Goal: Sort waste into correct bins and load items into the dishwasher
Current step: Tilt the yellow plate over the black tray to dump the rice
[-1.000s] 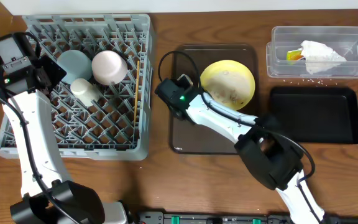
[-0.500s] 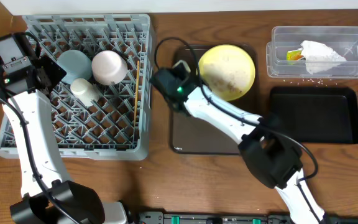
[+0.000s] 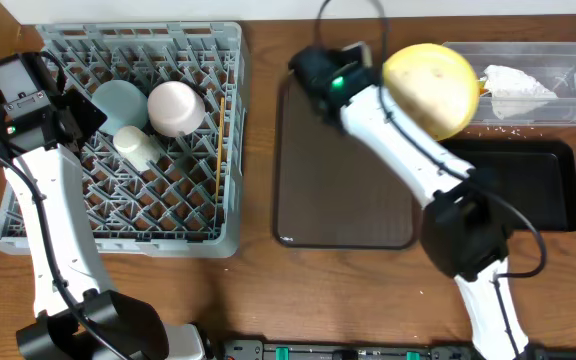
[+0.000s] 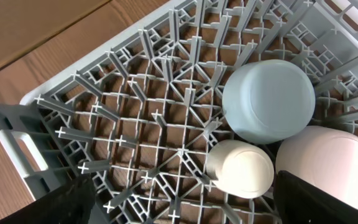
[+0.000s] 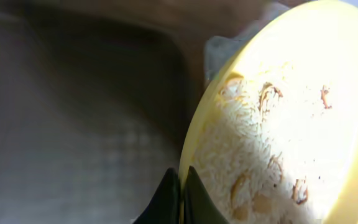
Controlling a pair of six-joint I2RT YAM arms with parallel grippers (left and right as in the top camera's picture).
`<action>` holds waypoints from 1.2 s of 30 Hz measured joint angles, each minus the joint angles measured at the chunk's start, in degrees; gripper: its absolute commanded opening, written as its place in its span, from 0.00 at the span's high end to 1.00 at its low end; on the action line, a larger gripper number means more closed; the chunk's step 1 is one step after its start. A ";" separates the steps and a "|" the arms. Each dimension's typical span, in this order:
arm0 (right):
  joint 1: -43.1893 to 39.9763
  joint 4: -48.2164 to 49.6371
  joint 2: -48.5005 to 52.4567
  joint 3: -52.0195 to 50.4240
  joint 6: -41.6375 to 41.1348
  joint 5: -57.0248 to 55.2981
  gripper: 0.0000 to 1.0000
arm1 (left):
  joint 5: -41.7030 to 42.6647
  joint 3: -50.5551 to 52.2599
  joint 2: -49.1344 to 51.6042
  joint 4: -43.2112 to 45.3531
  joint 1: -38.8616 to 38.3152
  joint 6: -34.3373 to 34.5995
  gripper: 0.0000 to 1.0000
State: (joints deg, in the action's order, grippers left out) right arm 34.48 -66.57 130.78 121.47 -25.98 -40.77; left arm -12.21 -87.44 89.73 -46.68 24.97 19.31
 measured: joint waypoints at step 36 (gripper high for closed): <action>-34.03 -18.71 -1.97 8.48 -21.66 34.99 0.98 | 0.00 0.00 0.00 0.00 0.00 0.00 0.08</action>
State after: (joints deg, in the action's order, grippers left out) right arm 0.45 -85.27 128.81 129.95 -47.64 -5.78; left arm -12.21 -87.44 89.73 -46.68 24.97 19.31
